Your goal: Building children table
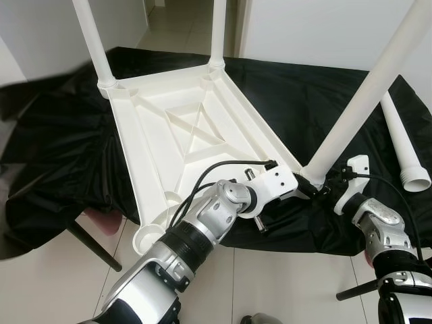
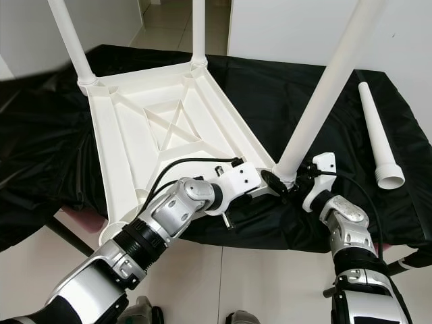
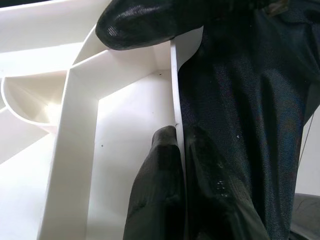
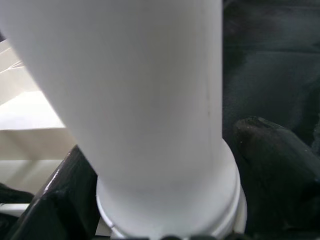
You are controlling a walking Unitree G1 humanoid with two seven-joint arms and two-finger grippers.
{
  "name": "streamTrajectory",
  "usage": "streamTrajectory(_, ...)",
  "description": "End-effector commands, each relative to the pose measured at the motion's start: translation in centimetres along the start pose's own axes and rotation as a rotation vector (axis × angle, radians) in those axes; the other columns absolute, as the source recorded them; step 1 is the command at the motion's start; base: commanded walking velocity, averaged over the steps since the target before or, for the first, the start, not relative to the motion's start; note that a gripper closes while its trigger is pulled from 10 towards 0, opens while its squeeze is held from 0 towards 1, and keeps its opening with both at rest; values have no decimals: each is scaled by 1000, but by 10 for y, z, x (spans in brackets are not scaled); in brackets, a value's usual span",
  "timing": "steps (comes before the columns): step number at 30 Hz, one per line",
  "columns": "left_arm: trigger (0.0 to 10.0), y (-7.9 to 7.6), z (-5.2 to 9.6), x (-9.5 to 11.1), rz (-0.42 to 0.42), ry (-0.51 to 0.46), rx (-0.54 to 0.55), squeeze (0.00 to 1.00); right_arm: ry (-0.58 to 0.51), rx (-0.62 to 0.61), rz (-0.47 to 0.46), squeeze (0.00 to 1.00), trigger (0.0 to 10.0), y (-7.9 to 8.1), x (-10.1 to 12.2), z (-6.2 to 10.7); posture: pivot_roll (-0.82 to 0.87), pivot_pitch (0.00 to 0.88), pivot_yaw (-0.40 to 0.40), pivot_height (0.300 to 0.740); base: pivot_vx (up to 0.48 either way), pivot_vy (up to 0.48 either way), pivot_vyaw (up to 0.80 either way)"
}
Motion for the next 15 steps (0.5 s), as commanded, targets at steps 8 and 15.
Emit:
streamTrajectory(8,10000,4,0,16,-21,-34,83,0,77,-35,-22,0,0,-5,-16,3,1,42,27,740,0,0,0)
streamTrajectory(15,10000,4,0,17,-21,-35,86,0,93,-49,-25,0,0,-9,-17,6,-1,48,16,740,0,0,0)
Point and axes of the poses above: a point about 5 cm out from each wrist's last joint towards the gripper, its own z axis pointing back from the gripper into the wrist, its own x axis along the axis of the wrist's last joint, y = z × x, the point moved 3 cm from there along -z, pointing out of the wrist towards the gripper, and after that the axes turned 7 degrees about -z, right-handed, at the moved point
